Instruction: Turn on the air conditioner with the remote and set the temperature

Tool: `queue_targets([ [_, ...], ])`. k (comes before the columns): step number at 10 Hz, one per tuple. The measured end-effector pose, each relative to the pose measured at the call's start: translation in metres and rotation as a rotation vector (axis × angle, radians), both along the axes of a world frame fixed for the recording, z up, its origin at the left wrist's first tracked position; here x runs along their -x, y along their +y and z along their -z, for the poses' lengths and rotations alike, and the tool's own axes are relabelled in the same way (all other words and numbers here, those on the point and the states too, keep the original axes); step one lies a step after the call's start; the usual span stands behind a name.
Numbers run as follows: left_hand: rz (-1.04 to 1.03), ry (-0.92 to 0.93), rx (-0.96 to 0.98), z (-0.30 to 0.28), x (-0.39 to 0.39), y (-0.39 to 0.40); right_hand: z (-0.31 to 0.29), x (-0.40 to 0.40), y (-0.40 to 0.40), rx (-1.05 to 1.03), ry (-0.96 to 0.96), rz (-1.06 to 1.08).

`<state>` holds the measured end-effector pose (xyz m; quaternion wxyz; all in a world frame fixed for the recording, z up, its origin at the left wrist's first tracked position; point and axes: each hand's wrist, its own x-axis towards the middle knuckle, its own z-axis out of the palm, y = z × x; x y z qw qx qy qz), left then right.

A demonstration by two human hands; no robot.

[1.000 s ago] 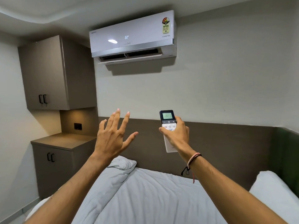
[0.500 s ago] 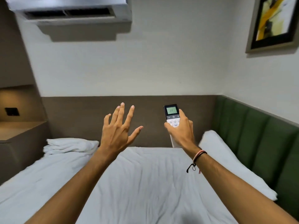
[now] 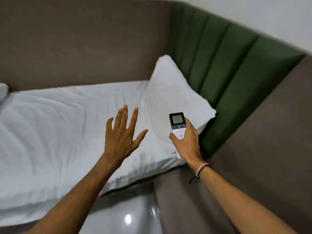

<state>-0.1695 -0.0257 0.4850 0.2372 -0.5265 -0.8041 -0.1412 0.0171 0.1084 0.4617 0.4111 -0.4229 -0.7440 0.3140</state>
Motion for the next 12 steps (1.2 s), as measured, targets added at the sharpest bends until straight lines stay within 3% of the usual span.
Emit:
queue_targets([
  [3, 0.086, -0.127, 0.245, 0.217, -0.100, 0.049, 0.226, -0.128, 0.027, 0.250, -0.350, 0.113],
  [7, 0.096, -0.323, 0.552, 0.450, -0.186, 0.024, 0.461, -0.207, 0.005, 0.411, -0.594, 0.064],
  [10, 0.103, -0.444, 0.717, 0.564, -0.224, 0.020, 0.582, -0.252, -0.018, 0.519, -0.697, 0.003],
  [12, 0.095, -0.466, 0.768, 0.580, -0.219, 0.017, 0.611, -0.250, -0.024, 0.535, -0.824, 0.010],
])
